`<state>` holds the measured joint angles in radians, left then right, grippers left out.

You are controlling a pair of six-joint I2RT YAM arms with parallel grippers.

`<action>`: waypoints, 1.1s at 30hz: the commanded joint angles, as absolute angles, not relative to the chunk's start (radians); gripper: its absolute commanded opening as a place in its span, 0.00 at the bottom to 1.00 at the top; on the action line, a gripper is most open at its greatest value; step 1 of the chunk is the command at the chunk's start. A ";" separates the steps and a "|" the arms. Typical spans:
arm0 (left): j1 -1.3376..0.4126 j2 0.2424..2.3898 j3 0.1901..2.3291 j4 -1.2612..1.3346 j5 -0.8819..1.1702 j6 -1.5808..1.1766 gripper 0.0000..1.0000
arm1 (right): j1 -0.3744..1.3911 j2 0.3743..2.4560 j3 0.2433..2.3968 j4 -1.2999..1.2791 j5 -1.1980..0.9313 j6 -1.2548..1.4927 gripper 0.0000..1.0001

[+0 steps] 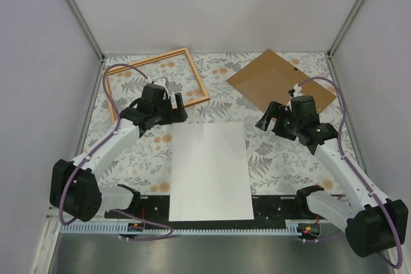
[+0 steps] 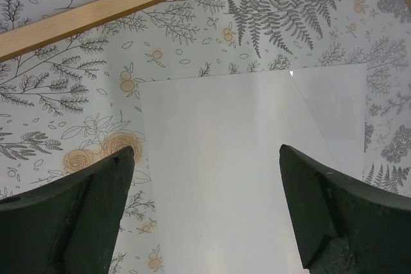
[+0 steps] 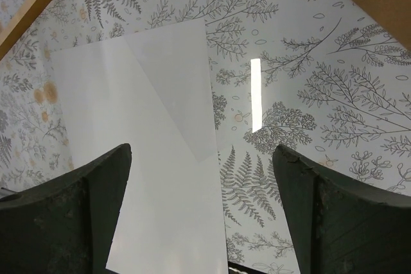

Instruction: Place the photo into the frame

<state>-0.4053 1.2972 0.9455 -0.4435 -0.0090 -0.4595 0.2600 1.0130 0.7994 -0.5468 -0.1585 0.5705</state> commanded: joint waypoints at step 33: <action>-0.591 2.346 2.070 -0.405 0.148 -0.083 0.95 | -0.040 0.929 0.505 -0.261 -0.158 0.784 0.98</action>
